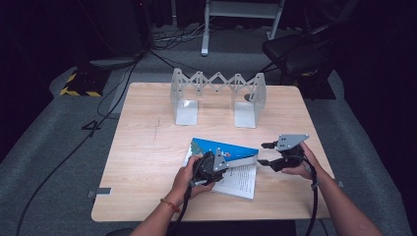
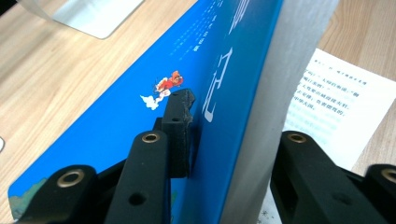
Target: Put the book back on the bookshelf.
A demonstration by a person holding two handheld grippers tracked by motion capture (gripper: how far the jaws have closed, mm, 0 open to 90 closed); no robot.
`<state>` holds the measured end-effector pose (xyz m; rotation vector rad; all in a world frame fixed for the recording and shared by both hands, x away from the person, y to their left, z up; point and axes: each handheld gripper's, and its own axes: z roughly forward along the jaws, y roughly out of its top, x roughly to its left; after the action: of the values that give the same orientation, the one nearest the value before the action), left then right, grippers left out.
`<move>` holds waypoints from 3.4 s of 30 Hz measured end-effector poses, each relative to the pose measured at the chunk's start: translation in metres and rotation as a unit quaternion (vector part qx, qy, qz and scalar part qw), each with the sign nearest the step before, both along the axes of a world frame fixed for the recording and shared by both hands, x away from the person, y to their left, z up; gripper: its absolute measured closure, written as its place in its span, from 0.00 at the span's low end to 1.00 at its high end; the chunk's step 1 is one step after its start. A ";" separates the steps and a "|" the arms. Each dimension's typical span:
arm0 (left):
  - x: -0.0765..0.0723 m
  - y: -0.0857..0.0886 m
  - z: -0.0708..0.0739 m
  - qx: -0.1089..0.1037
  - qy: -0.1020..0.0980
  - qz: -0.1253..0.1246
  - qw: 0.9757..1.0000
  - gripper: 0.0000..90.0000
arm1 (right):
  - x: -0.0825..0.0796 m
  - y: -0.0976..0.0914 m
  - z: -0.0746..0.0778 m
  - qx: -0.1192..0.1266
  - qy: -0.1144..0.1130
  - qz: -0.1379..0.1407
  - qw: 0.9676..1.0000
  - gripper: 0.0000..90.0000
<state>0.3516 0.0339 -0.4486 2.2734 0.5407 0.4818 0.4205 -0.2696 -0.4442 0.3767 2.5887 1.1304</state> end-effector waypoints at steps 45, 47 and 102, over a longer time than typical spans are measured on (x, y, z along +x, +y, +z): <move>-0.016 0.093 0.022 -0.162 0.004 0.051 0.985 0.58 | -0.001 0.089 0.052 0.184 -0.054 -0.008 0.981 0.57; -0.016 0.094 0.019 -0.132 0.008 0.061 0.989 0.58 | -0.001 0.093 0.055 0.187 -0.055 -0.008 0.981 0.57; -0.001 0.041 0.025 -0.141 0.023 -0.017 0.990 0.55 | -0.028 0.044 0.064 0.188 -0.036 0.005 0.981 0.43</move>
<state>0.3508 0.0753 -0.4239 2.0239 0.5547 0.3136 0.3923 -0.2251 -0.3798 0.3939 2.3104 1.6091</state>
